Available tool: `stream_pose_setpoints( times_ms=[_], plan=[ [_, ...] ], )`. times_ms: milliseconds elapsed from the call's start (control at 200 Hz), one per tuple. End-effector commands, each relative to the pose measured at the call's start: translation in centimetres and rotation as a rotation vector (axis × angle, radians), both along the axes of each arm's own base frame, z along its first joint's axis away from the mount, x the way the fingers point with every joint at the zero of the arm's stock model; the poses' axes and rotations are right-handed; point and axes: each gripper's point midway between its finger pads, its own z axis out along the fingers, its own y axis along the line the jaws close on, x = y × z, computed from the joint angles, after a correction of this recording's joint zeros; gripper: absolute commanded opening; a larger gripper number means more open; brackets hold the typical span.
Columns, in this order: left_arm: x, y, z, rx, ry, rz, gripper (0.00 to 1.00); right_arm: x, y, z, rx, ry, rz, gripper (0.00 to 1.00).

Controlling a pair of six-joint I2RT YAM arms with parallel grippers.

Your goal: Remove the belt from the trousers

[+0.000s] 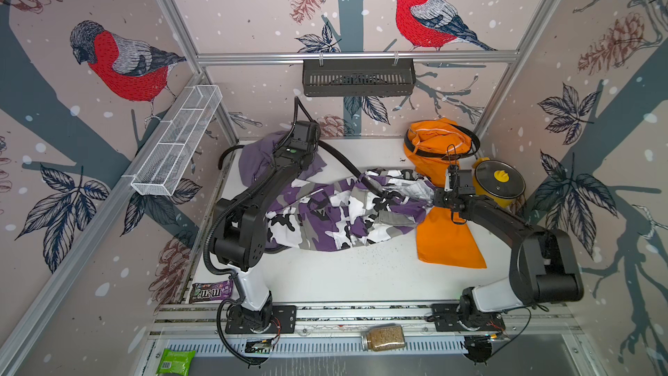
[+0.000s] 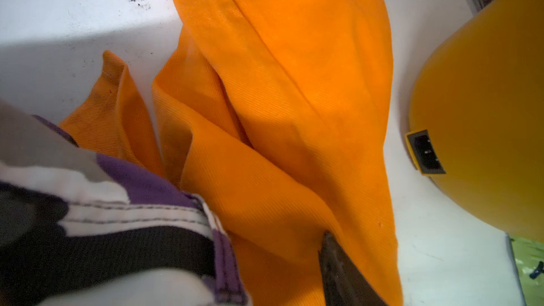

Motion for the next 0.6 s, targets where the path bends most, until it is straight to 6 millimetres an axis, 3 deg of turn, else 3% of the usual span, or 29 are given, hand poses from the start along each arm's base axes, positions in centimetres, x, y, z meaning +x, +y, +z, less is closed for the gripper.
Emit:
stream_pose_setpoints(
  times_ms=[0, 85, 205, 400, 485, 595],
  plan=[
    [0.1, 1.6, 4.4, -0.082, -0.153, 0.071, 0.0, -0.4, -0.6, -0.7, -0.03, 0.028, -0.014, 0.56],
    [-0.1, 3.3, 5.6, -0.014, -0.181, 0.136, 0.0, -0.3, -0.8, -0.9, -0.03, 0.035, -0.017, 0.56],
    [-1.0, 5.5, 9.3, -0.066, -0.283, 0.206, 0.0, -0.4, -0.9, -0.9, -0.03, 0.038, -0.019, 0.56],
    [-2.7, 5.9, 15.6, -0.101, -0.436, 0.19, 0.0, -0.3, -0.8, -1.3, -0.023, 0.049, -0.017, 0.56],
    [-3.5, 4.9, 17.9, -0.126, -0.487, 0.131, 0.0, -0.2, -0.8, -1.2, -0.019, 0.045, -0.017, 0.56],
    [-4.4, 1.9, 19.6, -0.123, -0.515, 0.055, 0.0, -0.2, -0.8, -1.1, -0.018, 0.042, -0.017, 0.56]
  ],
)
